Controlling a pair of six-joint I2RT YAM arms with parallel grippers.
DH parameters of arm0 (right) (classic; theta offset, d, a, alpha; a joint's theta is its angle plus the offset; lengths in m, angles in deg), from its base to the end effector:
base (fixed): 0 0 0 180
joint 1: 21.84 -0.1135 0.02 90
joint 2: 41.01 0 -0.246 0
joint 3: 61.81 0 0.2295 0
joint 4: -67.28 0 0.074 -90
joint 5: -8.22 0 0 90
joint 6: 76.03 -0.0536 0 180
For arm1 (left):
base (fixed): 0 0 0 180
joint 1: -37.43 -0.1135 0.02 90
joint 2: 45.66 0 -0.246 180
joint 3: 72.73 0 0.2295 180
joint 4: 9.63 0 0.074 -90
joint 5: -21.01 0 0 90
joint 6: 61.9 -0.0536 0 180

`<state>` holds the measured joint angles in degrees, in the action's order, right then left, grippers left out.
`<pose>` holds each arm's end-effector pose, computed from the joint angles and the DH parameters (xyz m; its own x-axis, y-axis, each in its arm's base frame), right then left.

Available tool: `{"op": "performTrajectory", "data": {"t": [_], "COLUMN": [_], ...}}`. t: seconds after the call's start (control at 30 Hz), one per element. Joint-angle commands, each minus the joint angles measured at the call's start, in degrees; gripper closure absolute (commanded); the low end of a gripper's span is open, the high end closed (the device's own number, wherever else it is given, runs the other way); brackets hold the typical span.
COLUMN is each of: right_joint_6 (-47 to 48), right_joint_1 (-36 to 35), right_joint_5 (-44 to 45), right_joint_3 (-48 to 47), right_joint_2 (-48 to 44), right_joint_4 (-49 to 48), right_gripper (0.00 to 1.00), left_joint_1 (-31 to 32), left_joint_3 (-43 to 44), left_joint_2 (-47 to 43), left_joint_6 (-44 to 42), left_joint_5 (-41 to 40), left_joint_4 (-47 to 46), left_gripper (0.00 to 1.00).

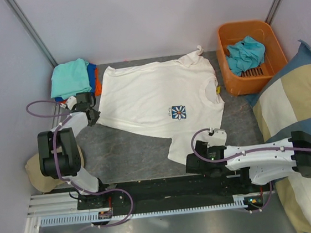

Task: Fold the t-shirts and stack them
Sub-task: Fold the tshirt

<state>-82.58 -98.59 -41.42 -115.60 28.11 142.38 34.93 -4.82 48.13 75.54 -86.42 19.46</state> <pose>0.0688 0.1408 0.1678 -0.7118 0.2798 -0.6442 0.3124 0.9476 0.0664 0.3136 0.0298 0.1563 -0.3961 -0.7207 -0.5689 -0.7469 0.6133 -0.2569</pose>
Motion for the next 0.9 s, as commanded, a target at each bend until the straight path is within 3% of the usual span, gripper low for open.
{"op": "performTrajectory", "data": {"t": [0.0, 0.13, 0.4, 0.87], "right_joint_6": [-5.6, -8.8, -15.2, -18.4], "right_joint_1": [-2.1, -4.3, -7.8, -8.5], "right_joint_5": [-1.2, -1.9, -4.0, -3.7], "right_joint_3": [0.3, 0.6, 3.1, 8.0], "right_joint_2": [1.6, 3.1, 3.4, 0.4], "right_joint_4": [1.9, 1.8, 1.8, -2.1], "right_gripper": [0.09, 0.16, 0.21, 0.37], "left_joint_1": [-0.6, -0.7, -0.7, -0.7], "left_joint_3": [3.2, 3.1, 2.9, 2.7], "left_joint_2": [1.3, 1.8, 2.4, 1.7], "left_joint_6": [0.6, 0.7, 0.9, 0.5], "left_joint_5": [-0.1, 0.6, 2.0, 2.1], "left_joint_4": [-2.4, -2.6, -3.3, -3.3], "left_gripper": [0.98, 0.98, 0.98, 0.98]}}
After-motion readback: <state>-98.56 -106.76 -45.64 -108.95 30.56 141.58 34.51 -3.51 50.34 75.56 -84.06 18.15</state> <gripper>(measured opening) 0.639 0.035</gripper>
